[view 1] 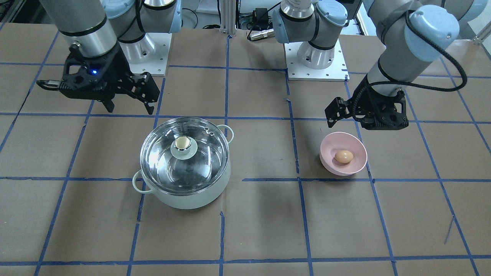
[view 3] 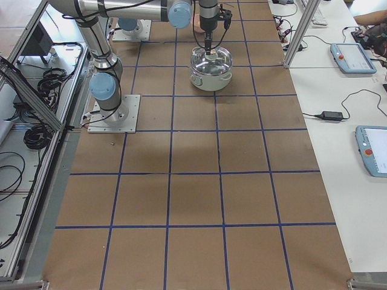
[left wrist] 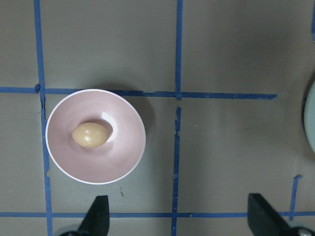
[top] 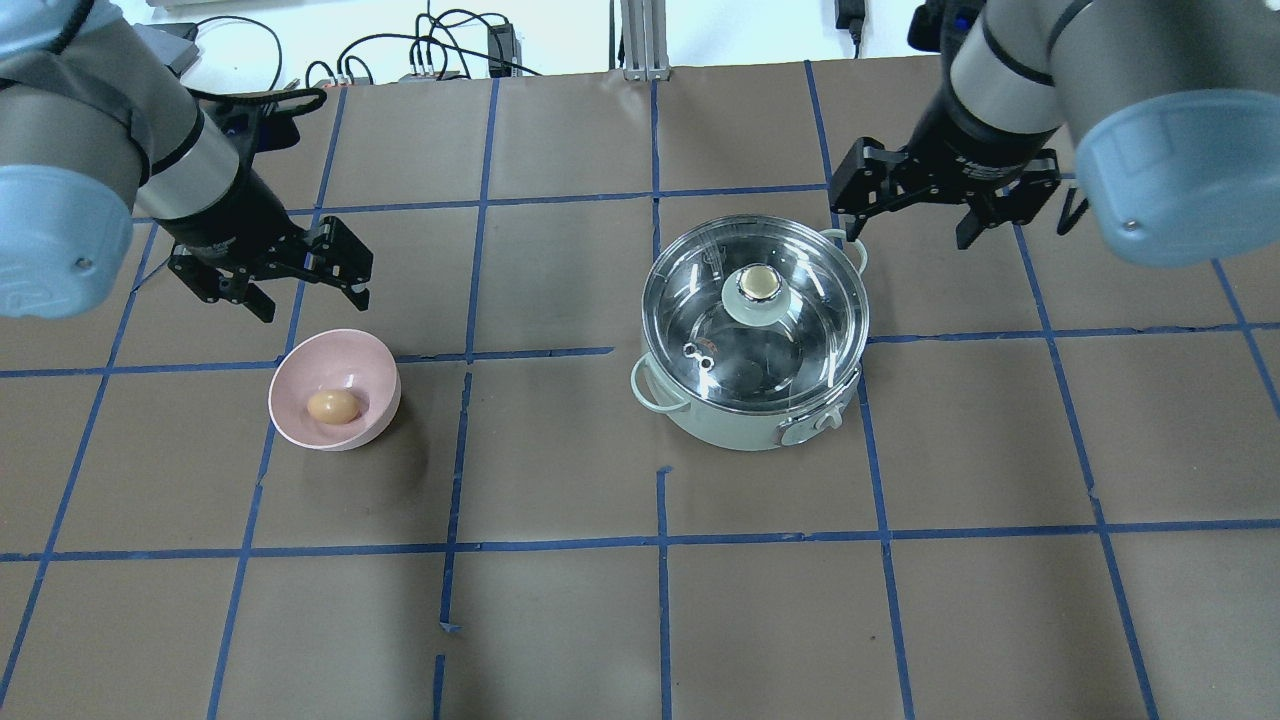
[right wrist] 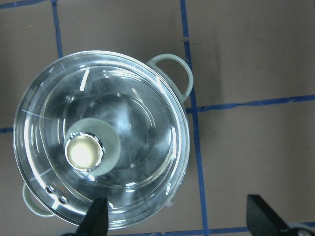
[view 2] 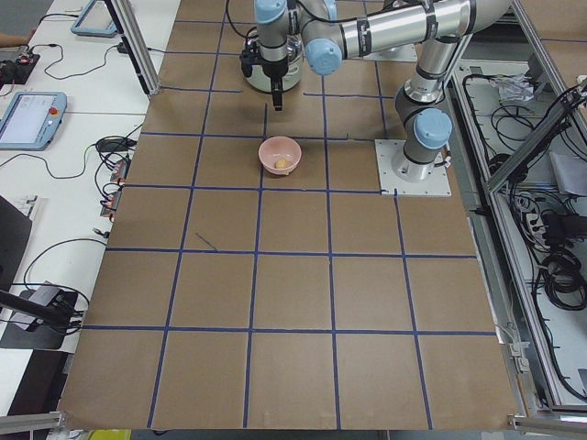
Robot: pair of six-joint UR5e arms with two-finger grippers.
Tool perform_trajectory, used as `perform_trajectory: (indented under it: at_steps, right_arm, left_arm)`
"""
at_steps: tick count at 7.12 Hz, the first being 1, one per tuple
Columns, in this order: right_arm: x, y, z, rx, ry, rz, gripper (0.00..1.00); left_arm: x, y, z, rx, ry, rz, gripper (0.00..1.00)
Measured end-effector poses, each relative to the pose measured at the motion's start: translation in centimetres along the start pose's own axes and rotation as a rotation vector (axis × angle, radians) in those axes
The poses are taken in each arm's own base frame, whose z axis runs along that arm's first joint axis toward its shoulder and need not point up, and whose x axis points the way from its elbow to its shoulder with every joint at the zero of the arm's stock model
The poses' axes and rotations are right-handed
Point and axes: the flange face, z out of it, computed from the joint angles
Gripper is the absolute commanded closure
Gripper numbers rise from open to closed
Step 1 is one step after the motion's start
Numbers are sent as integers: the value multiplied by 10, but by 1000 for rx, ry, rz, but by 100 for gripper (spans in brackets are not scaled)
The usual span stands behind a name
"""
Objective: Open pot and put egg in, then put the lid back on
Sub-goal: 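Lower the left gripper to the egg while the right gripper descends to the lid knob, then close the right gripper on the glass lid knob while the left grasps the egg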
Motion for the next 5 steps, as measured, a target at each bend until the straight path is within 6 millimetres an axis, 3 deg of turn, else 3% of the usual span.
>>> perform_trajectory:
  at_steps: [2,3,5]
  right_arm:
    - [-53,-7,40,26,-18,21,0]
    - [-66,-9,57,17,-18,31,1]
    - [-71,-9,83,-4,-11,37,1]
  left_arm:
    - [-32,-8,69,-16,-36,14,2]
    - [-39,-11,95,-23,-41,10,2]
    - [-41,-14,123,-47,-39,-7,2]
